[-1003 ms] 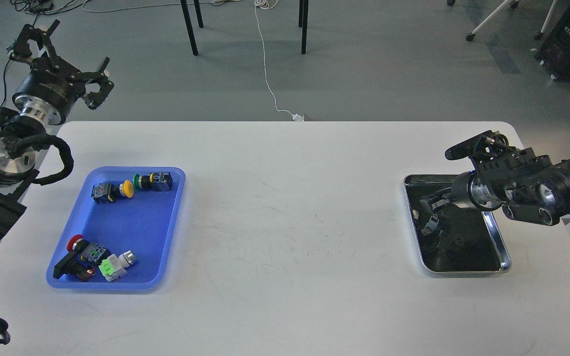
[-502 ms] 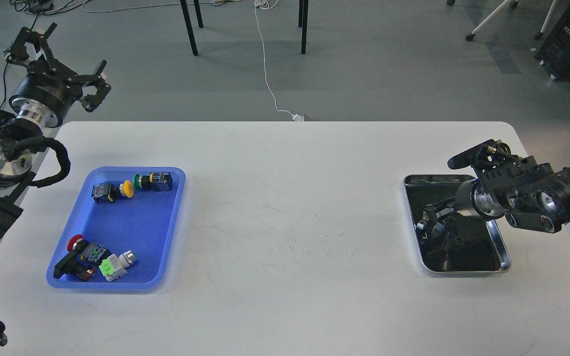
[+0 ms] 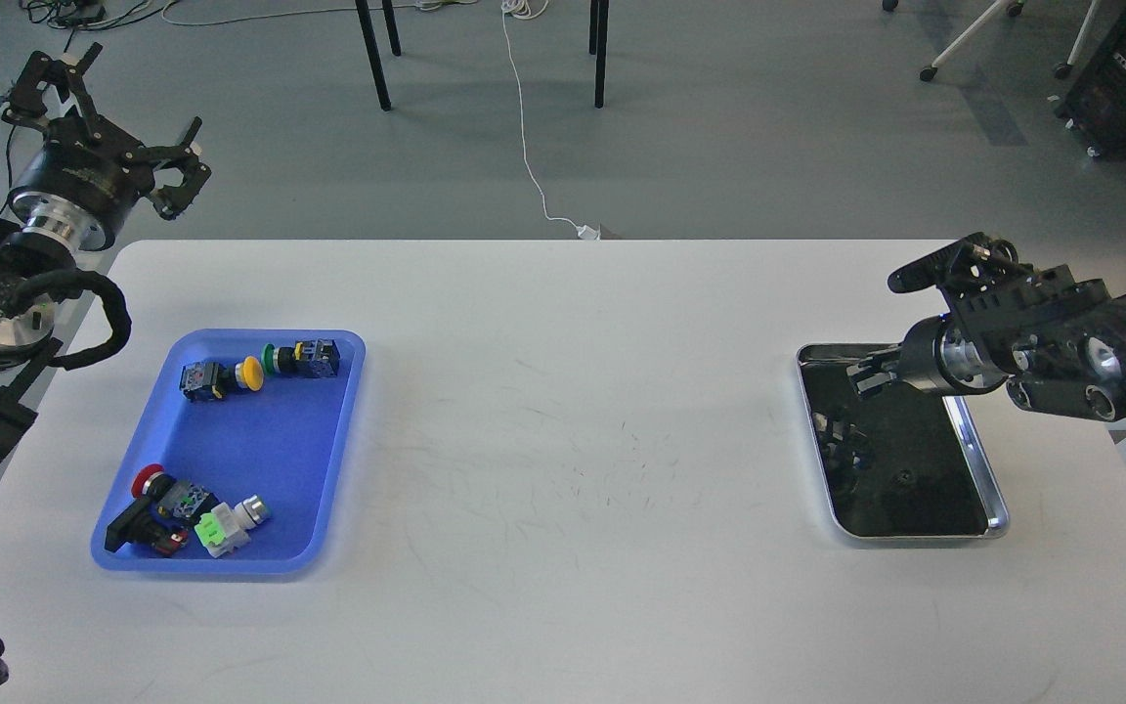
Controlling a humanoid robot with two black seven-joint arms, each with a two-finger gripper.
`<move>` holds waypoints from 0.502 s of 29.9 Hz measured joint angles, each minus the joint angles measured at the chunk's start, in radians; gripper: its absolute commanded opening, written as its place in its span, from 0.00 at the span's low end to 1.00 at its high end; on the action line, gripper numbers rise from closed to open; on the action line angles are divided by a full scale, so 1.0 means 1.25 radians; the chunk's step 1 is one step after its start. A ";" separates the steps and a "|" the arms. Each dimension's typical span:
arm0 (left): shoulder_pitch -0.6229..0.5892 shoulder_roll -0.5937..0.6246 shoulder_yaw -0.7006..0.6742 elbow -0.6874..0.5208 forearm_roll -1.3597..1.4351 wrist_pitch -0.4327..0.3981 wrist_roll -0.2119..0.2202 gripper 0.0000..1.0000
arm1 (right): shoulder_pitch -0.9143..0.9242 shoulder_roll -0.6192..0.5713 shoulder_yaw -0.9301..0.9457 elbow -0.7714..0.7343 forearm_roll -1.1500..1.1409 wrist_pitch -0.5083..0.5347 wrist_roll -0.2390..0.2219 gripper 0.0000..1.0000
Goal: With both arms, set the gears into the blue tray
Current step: 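Carry the black ring toward the table center and release it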
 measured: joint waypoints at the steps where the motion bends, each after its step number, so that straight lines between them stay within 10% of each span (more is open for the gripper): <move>1: 0.000 0.000 0.000 0.000 0.000 0.000 0.000 0.98 | 0.026 0.005 0.012 0.027 0.001 0.000 0.000 0.17; 15: 0.008 0.001 0.001 0.002 0.000 0.000 0.000 0.98 | 0.036 0.246 0.104 0.068 0.184 -0.029 0.016 0.17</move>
